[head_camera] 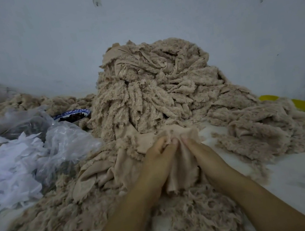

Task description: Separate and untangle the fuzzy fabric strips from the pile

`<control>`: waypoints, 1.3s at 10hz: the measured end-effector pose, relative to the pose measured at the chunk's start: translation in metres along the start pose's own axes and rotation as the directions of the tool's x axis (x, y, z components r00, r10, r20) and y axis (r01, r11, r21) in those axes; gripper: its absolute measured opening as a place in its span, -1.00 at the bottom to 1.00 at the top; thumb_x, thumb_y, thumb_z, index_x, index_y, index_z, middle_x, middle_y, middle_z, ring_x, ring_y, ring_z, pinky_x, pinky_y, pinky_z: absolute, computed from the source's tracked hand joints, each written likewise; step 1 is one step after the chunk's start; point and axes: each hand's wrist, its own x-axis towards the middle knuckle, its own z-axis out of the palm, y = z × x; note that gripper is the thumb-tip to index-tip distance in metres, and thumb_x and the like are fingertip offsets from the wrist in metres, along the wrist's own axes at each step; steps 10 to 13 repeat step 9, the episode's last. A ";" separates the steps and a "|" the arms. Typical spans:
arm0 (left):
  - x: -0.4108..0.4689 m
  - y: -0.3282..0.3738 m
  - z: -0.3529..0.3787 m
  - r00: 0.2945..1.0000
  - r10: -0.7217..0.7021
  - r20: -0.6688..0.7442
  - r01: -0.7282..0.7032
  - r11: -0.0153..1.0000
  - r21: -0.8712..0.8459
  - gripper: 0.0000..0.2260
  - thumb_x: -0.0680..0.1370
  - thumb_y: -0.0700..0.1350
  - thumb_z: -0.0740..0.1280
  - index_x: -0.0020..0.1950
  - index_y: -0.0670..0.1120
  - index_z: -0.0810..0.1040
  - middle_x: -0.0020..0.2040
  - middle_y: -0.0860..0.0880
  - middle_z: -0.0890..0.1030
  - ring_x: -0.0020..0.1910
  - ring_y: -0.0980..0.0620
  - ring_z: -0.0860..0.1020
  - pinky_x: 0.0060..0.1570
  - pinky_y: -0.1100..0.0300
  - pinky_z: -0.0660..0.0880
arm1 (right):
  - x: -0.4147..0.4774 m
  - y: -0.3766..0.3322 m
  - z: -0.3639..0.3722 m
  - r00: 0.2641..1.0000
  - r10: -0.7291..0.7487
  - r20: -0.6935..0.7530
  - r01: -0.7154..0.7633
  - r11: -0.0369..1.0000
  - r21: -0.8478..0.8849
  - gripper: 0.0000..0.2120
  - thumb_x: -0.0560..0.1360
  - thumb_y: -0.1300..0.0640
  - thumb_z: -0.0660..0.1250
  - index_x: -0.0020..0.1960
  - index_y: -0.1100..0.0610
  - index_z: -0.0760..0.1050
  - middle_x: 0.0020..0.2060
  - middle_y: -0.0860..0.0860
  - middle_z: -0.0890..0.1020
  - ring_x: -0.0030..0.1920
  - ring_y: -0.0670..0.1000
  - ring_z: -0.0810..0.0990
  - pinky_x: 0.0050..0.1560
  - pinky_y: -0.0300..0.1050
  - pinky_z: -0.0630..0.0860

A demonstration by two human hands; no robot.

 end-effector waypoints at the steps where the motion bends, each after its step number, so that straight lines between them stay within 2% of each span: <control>1: -0.002 -0.001 0.004 0.997 0.034 0.069 -0.040 0.996 0.077 -0.89 0.65 0.02 0.26 0.09 0.12 0.58 0.09 0.21 0.66 0.08 0.30 0.60 0.14 0.33 0.52 | 0.002 -0.006 0.001 0.985 0.104 -0.139 -0.083 0.985 0.151 -0.58 0.56 -0.15 0.31 0.23 0.14 0.59 0.04 0.05 0.72 0.10 0.01 0.68 0.19 -0.04 0.57; 2: -0.004 0.000 0.007 0.989 0.091 0.120 -0.110 0.982 0.157 -0.80 0.67 -0.01 0.23 0.08 -0.08 0.59 0.02 0.00 0.70 0.04 0.07 0.65 0.14 0.08 0.57 | 0.004 -0.009 -0.008 0.964 0.124 -0.236 -0.070 0.972 0.223 -0.66 0.58 -0.06 0.32 0.21 0.15 0.58 -0.01 0.05 0.73 0.04 0.00 0.71 0.09 -0.04 0.62; 3: -0.006 -0.002 0.007 0.979 0.134 0.155 -0.171 0.949 0.263 -0.67 0.67 0.01 0.22 0.04 -0.29 0.47 -0.10 -0.19 0.59 -0.13 -0.02 0.53 -0.01 -0.07 0.52 | 0.005 -0.013 -0.011 0.960 0.120 -0.251 -0.030 0.941 0.336 -0.68 0.60 -0.05 0.30 0.19 0.16 0.59 -0.01 0.08 0.73 0.02 0.02 0.71 -0.08 -0.13 0.64; 4: -0.003 -0.006 0.006 0.989 0.103 0.106 -0.124 0.969 0.214 -0.77 0.67 0.03 0.22 0.01 -0.10 0.55 -0.07 0.00 0.66 -0.05 0.09 0.61 0.00 0.20 0.54 | 0.005 -0.015 -0.012 0.950 0.131 -0.283 0.004 0.902 0.432 -0.69 0.61 -0.02 0.28 0.15 0.19 0.60 -0.02 0.13 0.73 0.01 0.05 0.72 -0.09 -0.10 0.65; 5: 0.000 -0.006 0.005 0.999 0.024 0.035 -0.026 0.999 0.036 -0.88 0.66 -0.01 0.26 0.08 0.12 0.59 -0.03 0.25 0.68 0.00 0.30 0.62 0.01 0.39 0.53 | 0.006 -0.014 -0.011 0.958 0.102 -0.268 0.026 0.900 0.435 -0.69 0.63 0.02 0.24 0.16 0.22 0.60 0.02 0.18 0.71 0.05 0.11 0.70 0.03 -0.01 0.62; 6: 0.005 -0.006 0.002 0.995 -0.096 -0.005 0.093 0.979 -0.184 -0.74 0.62 -0.01 0.33 0.28 -0.03 0.58 0.16 0.06 0.67 0.17 0.08 0.62 0.27 0.10 0.51 | 0.007 -0.012 -0.010 0.964 0.084 -0.252 0.018 0.926 0.377 -0.71 0.64 0.03 0.24 0.20 0.19 0.59 0.05 0.16 0.71 0.09 0.12 0.69 0.21 0.10 0.56; 7: 0.005 -0.006 -0.002 0.996 -0.092 0.007 0.092 0.979 -0.180 -0.59 0.54 0.20 0.33 0.18 -0.09 0.63 0.12 0.01 0.69 0.19 0.01 0.62 0.25 0.04 0.50 | 0.004 -0.013 -0.013 0.978 0.009 -0.210 0.055 0.954 0.296 -0.73 0.64 0.03 0.24 0.15 0.16 0.62 0.06 0.13 0.71 0.12 0.11 0.67 0.27 0.14 0.52; 8: 0.001 -0.006 -0.003 0.995 -0.050 0.091 0.059 0.993 -0.103 -0.55 0.50 0.36 0.31 0.14 0.05 0.66 0.12 0.04 0.69 0.16 0.07 0.63 0.17 0.09 0.55 | -0.003 -0.011 -0.010 0.988 -0.053 -0.144 0.061 0.997 0.051 -0.70 0.63 -0.04 0.24 0.09 0.14 0.63 0.02 0.11 0.71 0.08 0.05 0.68 0.15 0.00 0.56; 9: 0.006 -0.012 -0.003 0.996 -0.084 -0.024 0.082 0.994 -0.078 -0.55 0.56 0.16 0.36 0.05 -0.27 0.54 0.09 -0.31 0.61 0.07 -0.22 0.63 0.14 -0.09 0.55 | -0.004 -0.019 -0.001 0.958 -0.132 -0.254 0.015 0.909 -0.417 -0.65 0.60 -0.13 0.22 0.04 0.15 0.55 0.02 0.17 0.62 -0.08 -0.02 0.60 -0.18 -0.21 0.46; 13: 0.006 -0.012 -0.003 0.996 -0.084 -0.024 0.082 0.994 -0.078 -0.55 0.56 0.16 0.36 0.05 -0.27 0.54 0.09 -0.31 0.61 0.07 -0.22 0.63 0.14 -0.09 0.55 | -0.004 -0.019 -0.001 0.958 -0.132 -0.254 0.015 0.909 -0.417 -0.65 0.60 -0.13 0.22 0.04 0.15 0.55 0.02 0.17 0.62 -0.08 -0.02 0.60 -0.18 -0.21 0.46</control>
